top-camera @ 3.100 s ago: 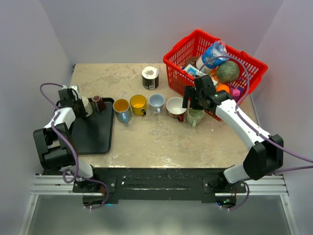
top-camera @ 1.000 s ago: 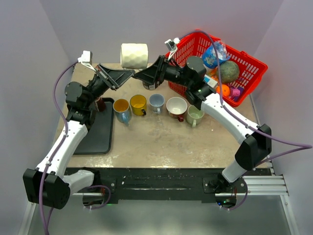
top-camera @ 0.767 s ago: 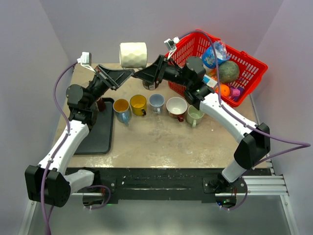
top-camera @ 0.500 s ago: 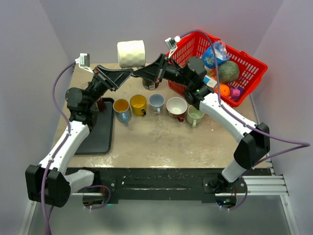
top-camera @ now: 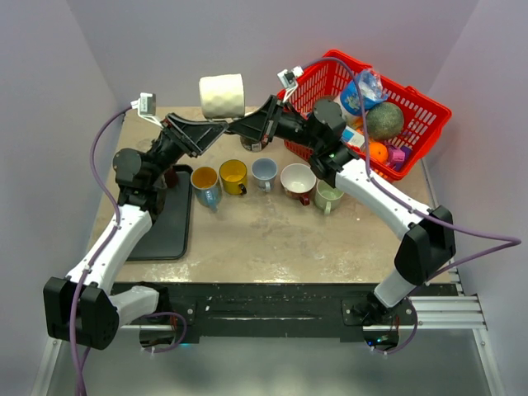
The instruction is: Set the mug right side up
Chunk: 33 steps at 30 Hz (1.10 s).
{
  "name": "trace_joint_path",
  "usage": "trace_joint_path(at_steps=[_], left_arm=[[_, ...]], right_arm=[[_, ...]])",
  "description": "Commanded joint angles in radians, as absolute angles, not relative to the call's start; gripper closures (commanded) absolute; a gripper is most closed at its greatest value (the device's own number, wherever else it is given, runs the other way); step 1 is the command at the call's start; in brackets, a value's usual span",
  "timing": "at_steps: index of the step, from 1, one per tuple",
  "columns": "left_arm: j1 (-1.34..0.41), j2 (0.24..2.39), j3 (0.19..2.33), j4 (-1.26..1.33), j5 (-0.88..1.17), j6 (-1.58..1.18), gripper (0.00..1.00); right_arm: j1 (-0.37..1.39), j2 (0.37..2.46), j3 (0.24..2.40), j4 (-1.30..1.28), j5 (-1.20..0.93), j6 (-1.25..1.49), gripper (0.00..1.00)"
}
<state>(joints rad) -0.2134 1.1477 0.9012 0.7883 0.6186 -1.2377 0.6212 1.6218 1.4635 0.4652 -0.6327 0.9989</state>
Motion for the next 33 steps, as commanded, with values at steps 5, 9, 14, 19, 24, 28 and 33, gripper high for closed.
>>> trace_joint_path(at_steps=[5,9,14,19,24,28,33], left_arm=[[-0.225,1.097,0.939,0.691,0.635,-1.088,0.2],[-0.225,1.089,0.997,0.522,0.614,-0.974,0.06],[-0.224,1.062,1.08,0.196,0.493,-0.745,0.01],[-0.224,1.011,1.149,0.002,0.264,-0.592,0.01],[-0.224,0.96,1.17,-0.15,0.004,-0.522,0.01],[-0.224,0.95,1.169,-0.183,-0.098,-0.503,0.01],[-0.224,0.969,1.173,-0.205,-0.192,-0.506,0.01]], right_arm=[[0.611,1.557,1.482,0.433,-0.566,0.928,1.0],[0.601,1.533,1.463,0.405,-0.531,0.902,1.0],[0.569,1.488,1.443,0.332,-0.505,0.852,1.0],[0.523,1.424,1.454,0.161,-0.434,0.74,1.0],[0.522,1.359,1.543,-0.262,-0.286,0.525,1.0],[0.522,1.332,1.603,-0.633,-0.17,0.445,1.0],[0.522,1.243,1.514,-0.741,-0.095,0.411,1.0]])
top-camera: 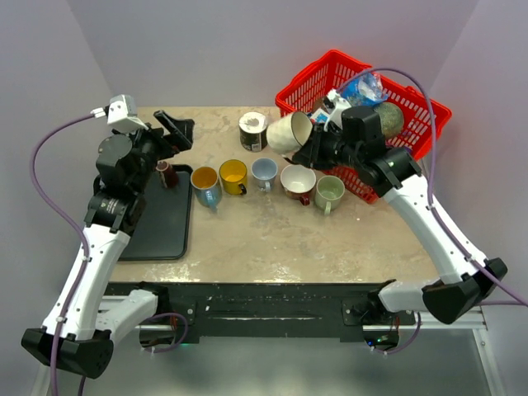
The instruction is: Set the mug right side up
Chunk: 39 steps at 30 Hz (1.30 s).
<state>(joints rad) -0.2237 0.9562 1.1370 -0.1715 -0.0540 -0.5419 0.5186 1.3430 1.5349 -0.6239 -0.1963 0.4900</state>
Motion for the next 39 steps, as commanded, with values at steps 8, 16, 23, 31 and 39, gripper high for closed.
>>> trace_joint_path(at_steps=[8,16,23,31,39], left_arm=[[-0.224,1.032,1.209,-0.321,-0.334,-0.564,0.01],[-0.224,1.035,1.193,-0.356,-0.388,-0.587,0.01],[-0.224,1.042,1.181,-0.376,-0.408,-0.597,0.01],[-0.222,1.068,1.183,-0.379,-0.413,-0.604,0.01],[-0.222,1.089,1.183,-0.376,-0.417,-0.598,0.01]], right_arm=[[0.535,1.127,1.23,-0.722,-0.12,0.299,1.0],[0.538,1.115,1.112,-0.834,-0.025,0.316,1.0],[0.538,1.068,1.008,-0.922,0.15,0.445,1.0],[0.534,1.077,1.028,-1.086,0.468,0.662,1.0],[0.531,1.069,0.985,-1.06,0.469,0.735,1.0]])
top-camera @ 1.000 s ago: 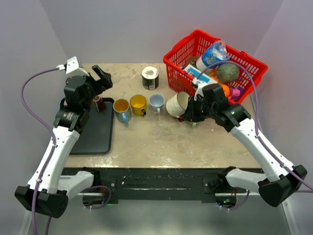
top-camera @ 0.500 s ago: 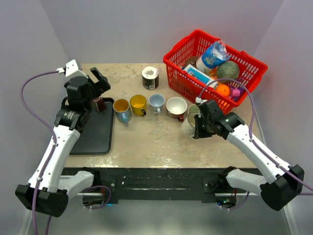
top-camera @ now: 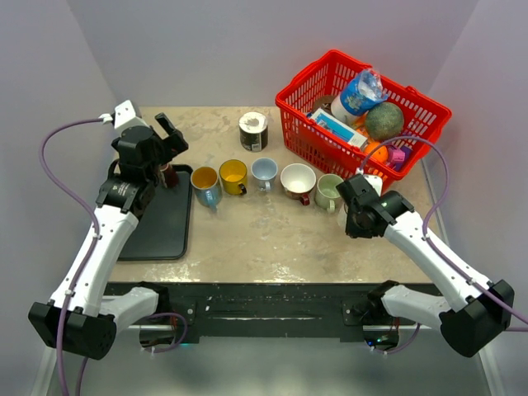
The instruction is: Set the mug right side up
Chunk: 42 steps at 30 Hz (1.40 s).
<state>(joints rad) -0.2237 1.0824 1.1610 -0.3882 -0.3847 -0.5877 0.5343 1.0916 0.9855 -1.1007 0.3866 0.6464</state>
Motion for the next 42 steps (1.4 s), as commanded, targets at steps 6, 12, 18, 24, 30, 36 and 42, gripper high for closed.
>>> trace_joint_path(at_steps=[6,12,18,24,30,36,42], left_arm=[[-0.222,1.114,1.177,-0.38,-0.405,-0.607,0.01],[-0.221,1.134,1.17,-0.393,-0.399,-0.627,0.01],[-0.212,1.149,1.167,-0.402,-0.377,-0.624,0.01],[-0.198,1.15,1.158,-0.411,-0.359,-0.615,0.01],[-0.169,1.158,1.143,-0.44,-0.339,-0.604,0.01],[-0.138,1.166,1.132,-0.452,-0.334,-0.58,0.01],[-0.118,1.221,1.12,-0.483,-0.334,-0.578,0.01]], right_arm=[[0.528,1.103,0.913,-0.971,0.471,0.788,1.0],[0.522,1.106,0.891,-0.899,0.535,0.874,1.0],[0.522,1.16,0.787,-0.787,0.551,0.96,1.0],[0.519,1.181,0.727,-0.752,0.563,1.029,1.0],[0.518,1.2,0.721,-0.741,0.569,1.052,0.58],[0.52,1.166,0.765,-0.784,0.551,1.014,0.16],[0.518,1.166,0.92,-0.919,0.554,0.979,0.04]])
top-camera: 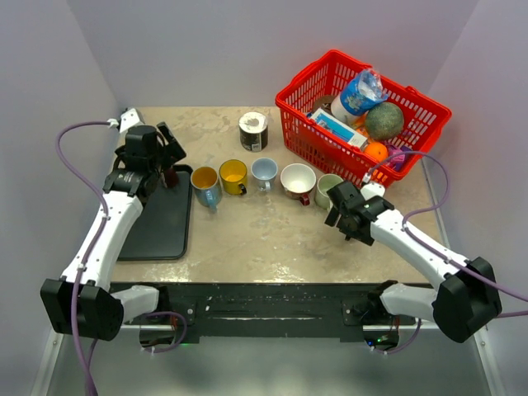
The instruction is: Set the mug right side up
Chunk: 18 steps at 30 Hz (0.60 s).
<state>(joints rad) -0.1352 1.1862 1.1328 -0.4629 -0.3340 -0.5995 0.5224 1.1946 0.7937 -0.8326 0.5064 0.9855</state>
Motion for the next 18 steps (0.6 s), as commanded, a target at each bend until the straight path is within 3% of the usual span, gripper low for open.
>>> trace_joint_path(at_steps=[1,8,18], left_arm=[[-0.118,1.241,1.117,-0.485,-0.337,-0.577,0.01],[-0.117,1.376,1.166,-0.523,-0.469,-0.523,0.01],[-0.003,1.663,1.351,-0.644,-0.494,-0.768,0.01]], right_arm=[[0.52,1.163,0.937,-0.933,0.558,0.974,0.03],[0.52,1.1,1.087,-0.916,0.563,0.795,0.02],[0.52,1.15,1.204,-0.816,0.486,0.655,0.02]])
